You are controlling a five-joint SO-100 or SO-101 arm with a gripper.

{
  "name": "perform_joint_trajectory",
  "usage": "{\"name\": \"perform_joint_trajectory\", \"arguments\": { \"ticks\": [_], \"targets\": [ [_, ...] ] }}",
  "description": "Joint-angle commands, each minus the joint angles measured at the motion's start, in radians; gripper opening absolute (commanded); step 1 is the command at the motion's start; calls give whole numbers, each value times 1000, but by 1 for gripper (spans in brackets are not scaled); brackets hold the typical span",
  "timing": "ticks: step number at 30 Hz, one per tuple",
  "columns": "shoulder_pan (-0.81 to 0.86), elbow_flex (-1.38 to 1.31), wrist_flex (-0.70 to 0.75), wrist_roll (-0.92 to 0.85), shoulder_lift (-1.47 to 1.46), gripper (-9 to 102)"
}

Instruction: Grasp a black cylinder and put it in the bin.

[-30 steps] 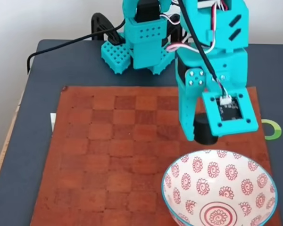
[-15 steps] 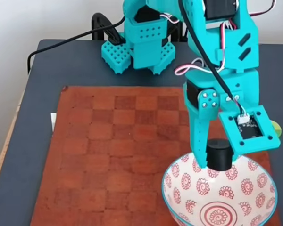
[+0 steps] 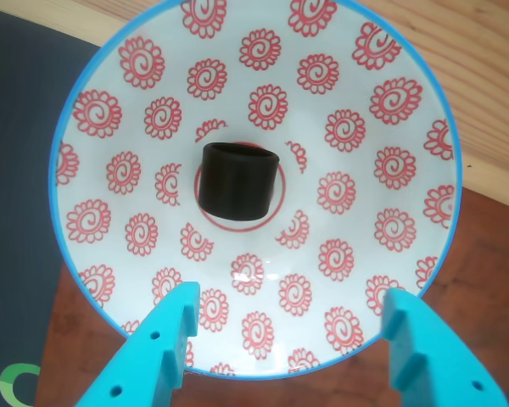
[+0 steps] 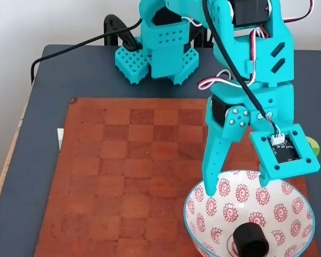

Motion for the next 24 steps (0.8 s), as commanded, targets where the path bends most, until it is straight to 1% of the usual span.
{"name": "perform_joint_trajectory", "arguments": {
  "ticks": [1, 6, 12, 16, 24],
  "targets": [
    [18, -44, 3, 5, 28, 23],
    [20, -25, 6, 9, 77, 17],
    [21, 40, 5, 12, 141, 7],
    [21, 104, 5, 49, 169, 0],
    [20, 278, 5, 84, 302, 0]
  ]
}}
